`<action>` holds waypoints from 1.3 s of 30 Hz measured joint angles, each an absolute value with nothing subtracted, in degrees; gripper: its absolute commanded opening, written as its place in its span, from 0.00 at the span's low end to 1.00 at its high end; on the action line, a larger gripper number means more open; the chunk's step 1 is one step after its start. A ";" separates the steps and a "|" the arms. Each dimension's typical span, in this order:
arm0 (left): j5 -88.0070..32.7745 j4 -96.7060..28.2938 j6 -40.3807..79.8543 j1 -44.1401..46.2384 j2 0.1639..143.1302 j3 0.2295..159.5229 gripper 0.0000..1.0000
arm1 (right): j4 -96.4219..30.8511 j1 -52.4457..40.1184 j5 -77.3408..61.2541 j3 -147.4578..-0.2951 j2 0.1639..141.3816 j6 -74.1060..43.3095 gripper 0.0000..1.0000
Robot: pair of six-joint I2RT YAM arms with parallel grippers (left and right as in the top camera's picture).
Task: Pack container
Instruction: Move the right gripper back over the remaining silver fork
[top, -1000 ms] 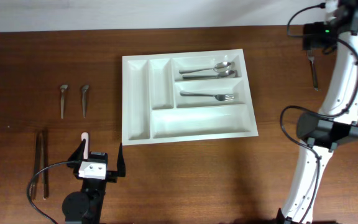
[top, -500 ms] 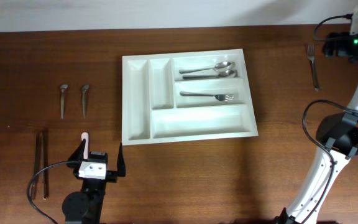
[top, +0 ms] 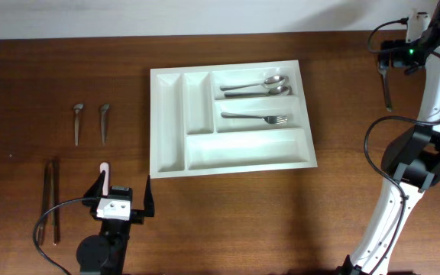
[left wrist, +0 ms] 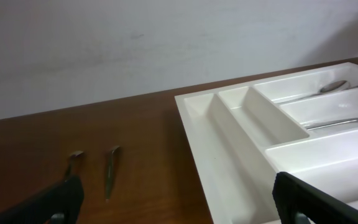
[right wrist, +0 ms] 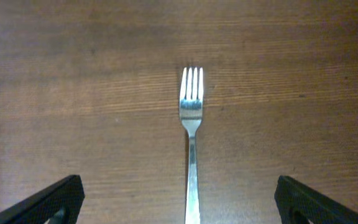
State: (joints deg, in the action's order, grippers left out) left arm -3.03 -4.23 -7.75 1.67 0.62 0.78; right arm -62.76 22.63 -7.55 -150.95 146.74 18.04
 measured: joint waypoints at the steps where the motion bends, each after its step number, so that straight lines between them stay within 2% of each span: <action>1: -3.03 -4.21 -7.75 1.67 0.62 0.78 0.99 | -62.52 22.68 -7.53 -150.74 146.78 17.80 0.99; 39: -3.01 -4.21 -7.75 1.67 0.62 0.78 0.99 | -58.76 22.83 -7.38 -148.99 155.00 16.49 0.99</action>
State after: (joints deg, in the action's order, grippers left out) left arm -3.01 -4.21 -7.75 1.67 0.62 0.78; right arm -58.76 22.83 -7.38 -148.99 155.00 16.49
